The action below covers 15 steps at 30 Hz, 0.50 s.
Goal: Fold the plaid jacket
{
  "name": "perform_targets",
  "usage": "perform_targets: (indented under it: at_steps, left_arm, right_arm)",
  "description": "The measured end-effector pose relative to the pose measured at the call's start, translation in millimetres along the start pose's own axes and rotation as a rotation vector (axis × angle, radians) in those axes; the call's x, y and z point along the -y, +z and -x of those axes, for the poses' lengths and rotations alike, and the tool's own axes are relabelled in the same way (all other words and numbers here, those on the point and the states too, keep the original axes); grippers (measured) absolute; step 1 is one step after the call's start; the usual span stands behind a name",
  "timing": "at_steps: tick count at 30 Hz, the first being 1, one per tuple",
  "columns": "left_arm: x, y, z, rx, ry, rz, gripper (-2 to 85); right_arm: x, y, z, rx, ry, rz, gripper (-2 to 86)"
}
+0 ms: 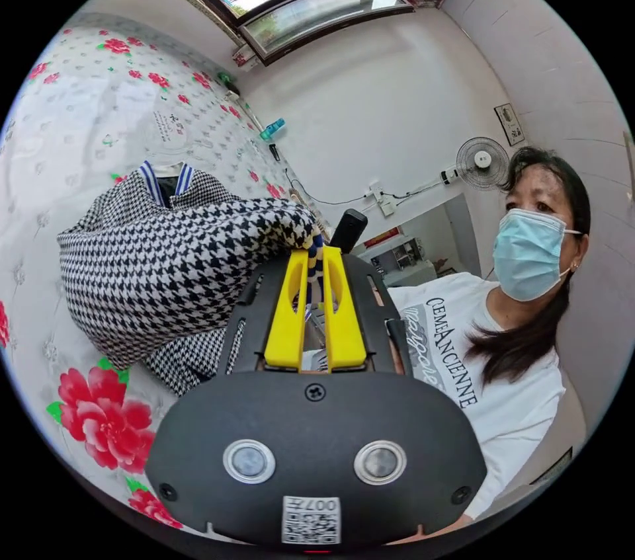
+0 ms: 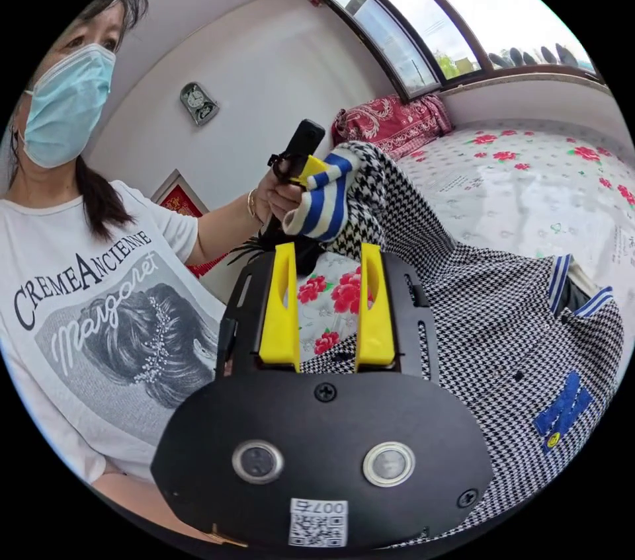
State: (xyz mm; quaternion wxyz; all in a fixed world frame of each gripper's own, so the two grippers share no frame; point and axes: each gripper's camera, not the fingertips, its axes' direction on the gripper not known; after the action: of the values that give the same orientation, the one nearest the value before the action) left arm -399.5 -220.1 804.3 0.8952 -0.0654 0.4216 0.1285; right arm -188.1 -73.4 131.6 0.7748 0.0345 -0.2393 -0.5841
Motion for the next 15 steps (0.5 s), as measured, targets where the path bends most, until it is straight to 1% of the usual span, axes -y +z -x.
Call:
perform_targets:
  at_steps: [2,3,5,6,8,11,15]
  left_arm:
    - [26.0,48.7,-10.4,0.041,0.044,0.020,4.1]
    - [31.6,60.0,-11.3,0.052,0.048,0.018,4.1]
    - [51.3,105.9,-10.4,0.080,0.074,0.046,4.2]
    - [55.3,117.5,-9.2,0.086,0.079,0.056,4.2]
    - [66.7,160.7,1.3,0.108,0.059,0.074,4.4]
    - [74.6,201.8,21.2,0.139,0.025,0.089,4.5]
    - [73.5,212.9,39.2,0.138,-0.009,0.074,2.7]
  right_arm:
    - [-6.0,-35.8,5.4,-0.050,-0.002,-0.028,13.4]
    - [-8.3,-43.0,5.6,-0.071,0.007,-0.022,13.6]
    - [-23.9,-69.2,0.3,-0.186,0.058,-0.005,13.1]
    - [-28.5,-75.2,-3.3,-0.212,0.080,0.000,12.9]
    - [-47.1,-100.0,-29.6,-0.274,0.239,0.002,11.9]
    - [-68.5,-120.3,-65.2,-0.320,0.370,0.037,10.6]
    - [-92.0,-130.0,-103.2,-0.355,0.432,0.063,9.5]
